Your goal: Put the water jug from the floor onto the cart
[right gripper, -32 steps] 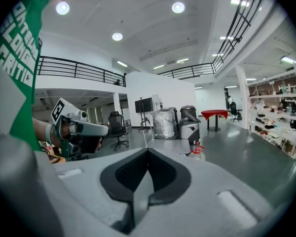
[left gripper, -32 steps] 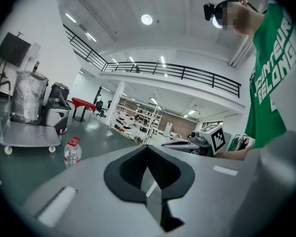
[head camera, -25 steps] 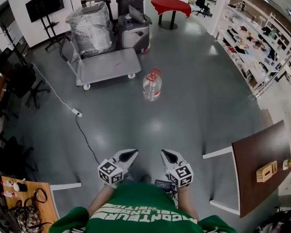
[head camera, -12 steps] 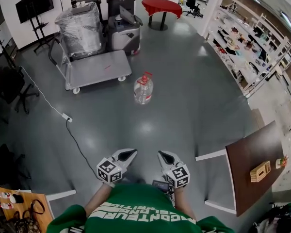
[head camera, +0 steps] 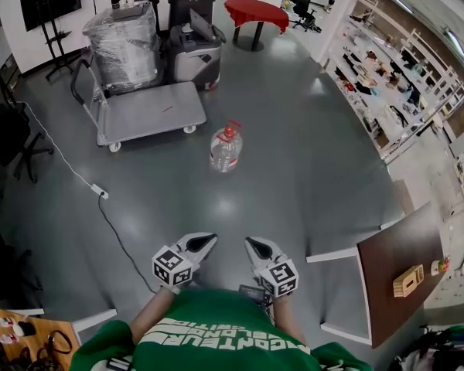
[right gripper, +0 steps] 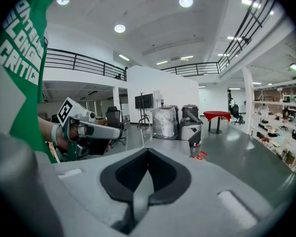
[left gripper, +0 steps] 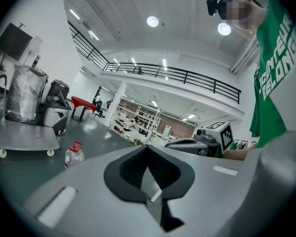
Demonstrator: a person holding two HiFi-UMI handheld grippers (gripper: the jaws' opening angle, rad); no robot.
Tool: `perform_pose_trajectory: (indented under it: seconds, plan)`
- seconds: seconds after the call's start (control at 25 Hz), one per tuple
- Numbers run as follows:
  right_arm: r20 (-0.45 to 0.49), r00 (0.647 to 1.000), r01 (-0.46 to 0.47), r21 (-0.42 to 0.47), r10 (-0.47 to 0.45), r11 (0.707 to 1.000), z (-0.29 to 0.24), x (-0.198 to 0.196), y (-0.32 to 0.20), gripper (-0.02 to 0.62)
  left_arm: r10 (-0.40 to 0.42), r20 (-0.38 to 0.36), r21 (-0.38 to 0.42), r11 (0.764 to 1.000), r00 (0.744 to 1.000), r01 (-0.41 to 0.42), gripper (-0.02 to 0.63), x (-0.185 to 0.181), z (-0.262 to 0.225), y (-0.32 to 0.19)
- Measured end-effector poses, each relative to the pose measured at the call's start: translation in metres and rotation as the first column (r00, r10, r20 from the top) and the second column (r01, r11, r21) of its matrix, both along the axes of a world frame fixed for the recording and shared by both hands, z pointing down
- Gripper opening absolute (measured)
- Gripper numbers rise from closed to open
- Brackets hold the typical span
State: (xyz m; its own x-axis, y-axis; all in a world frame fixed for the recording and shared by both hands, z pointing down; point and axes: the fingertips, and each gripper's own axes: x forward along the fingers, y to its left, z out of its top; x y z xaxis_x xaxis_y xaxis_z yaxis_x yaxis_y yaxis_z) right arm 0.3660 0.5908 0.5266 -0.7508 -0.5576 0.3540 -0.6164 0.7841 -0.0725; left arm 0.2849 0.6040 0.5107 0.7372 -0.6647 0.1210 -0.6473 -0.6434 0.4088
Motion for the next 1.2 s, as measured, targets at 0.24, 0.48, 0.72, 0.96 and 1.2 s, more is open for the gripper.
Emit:
perform_pose_trajectory:
  seconds: [0.24, 0.48, 0.72, 0.96, 1.2]
  plan:
    - [-0.022, 0.999, 0.035, -0.007, -0.035, 0.999, 0.003, -0.041, -0.017, -0.008, -0.026, -0.016, -0.015, 1.0, 1.0, 0.026, 0.009, -0.039, 0.006, -0.013]
    - [-0.042, 0.996, 0.08, -0.011, -0.08, 0.997, 0.002, -0.085, -0.024, -0.008, -0.052, -0.02, -0.027, 0.998, 0.998, 0.051, 0.009, -0.081, 0.012, -0.021]
    - [-0.071, 0.993, 0.095, -0.015, -0.095, 0.995, 0.007, -0.117, -0.028, -0.008, -0.064, -0.006, -0.027, 0.998, 0.998, 0.064, 0.009, -0.119, 0.02, -0.031]
    - [-0.07, 0.991, 0.108, -0.04, -0.111, 0.993, 0.016, -0.123, -0.034, -0.008, -0.085, -0.012, -0.053, 0.995, 0.996, 0.084, 0.009, -0.13, 0.027, -0.038]
    - [-0.054, 0.99, 0.131, -0.054, -0.133, 0.99, 0.028, -0.125, -0.053, -0.008, -0.096, -0.003, -0.06, 0.994, 0.995, 0.095, 0.009, -0.127, 0.033, -0.054]
